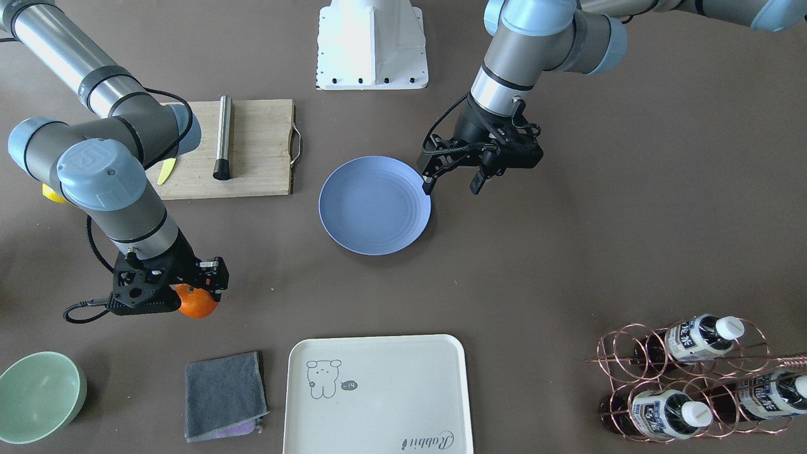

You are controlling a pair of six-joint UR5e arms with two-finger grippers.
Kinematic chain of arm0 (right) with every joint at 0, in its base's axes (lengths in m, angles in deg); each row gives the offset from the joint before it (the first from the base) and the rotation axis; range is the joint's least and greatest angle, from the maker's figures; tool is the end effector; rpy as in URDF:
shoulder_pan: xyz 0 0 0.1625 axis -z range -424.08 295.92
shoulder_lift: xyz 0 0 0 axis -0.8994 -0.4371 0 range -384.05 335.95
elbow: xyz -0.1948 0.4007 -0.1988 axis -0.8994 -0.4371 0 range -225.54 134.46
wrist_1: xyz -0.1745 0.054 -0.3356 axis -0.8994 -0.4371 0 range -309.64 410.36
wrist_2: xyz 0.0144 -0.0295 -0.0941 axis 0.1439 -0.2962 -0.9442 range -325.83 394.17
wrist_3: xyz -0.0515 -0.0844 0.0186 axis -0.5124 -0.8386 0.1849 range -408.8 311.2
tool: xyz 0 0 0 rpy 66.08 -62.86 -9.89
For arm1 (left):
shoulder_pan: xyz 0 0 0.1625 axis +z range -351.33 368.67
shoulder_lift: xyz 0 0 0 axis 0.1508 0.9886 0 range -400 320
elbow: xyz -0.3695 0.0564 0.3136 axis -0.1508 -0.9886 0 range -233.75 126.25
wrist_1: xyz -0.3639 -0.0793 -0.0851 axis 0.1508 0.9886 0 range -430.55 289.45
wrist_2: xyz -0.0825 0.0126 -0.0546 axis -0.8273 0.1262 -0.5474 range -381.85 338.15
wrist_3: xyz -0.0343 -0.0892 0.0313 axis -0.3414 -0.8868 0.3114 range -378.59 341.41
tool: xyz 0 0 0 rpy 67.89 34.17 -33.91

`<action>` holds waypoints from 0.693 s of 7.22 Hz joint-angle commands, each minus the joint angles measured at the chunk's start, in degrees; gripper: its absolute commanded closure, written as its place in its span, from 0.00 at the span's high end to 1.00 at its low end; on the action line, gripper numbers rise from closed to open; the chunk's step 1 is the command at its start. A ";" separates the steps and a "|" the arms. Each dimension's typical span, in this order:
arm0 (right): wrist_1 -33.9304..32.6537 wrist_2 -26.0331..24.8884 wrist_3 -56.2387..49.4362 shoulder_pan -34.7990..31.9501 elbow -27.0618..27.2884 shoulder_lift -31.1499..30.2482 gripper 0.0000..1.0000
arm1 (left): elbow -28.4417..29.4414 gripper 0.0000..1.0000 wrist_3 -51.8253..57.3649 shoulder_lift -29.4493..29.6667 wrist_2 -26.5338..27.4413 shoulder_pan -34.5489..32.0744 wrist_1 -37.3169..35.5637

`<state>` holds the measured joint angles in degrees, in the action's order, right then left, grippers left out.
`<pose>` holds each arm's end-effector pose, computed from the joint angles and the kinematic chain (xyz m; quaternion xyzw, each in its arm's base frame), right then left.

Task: Pick orange to plate
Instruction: 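Carry the orange over the plate with right gripper while left arm withdraws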

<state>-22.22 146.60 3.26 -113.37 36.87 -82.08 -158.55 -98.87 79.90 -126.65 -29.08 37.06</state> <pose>-0.3981 -0.6083 0.4315 0.1098 -0.3787 0.0215 0.9187 0.4324 -0.4708 0.2905 0.1057 0.5141 -0.1408 0.8395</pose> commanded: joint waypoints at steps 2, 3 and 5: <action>-0.10 -3.59 1.99 4.62 0.81 5.10 0.00 | -1.62 0.98 12.25 -5.71 -1.80 -5.56 0.40; -2.27 -7.02 3.39 8.12 0.91 7.99 0.00 | -2.16 0.98 12.69 -6.51 -6.42 -10.62 0.40; -5.28 -12.32 6.90 13.94 2.48 10.91 0.00 | -3.47 0.98 21.14 -12.81 -13.76 -19.70 0.66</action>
<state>-26.04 136.80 8.02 -102.68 38.34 -72.70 -161.04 -83.87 70.71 -137.61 -44.25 37.56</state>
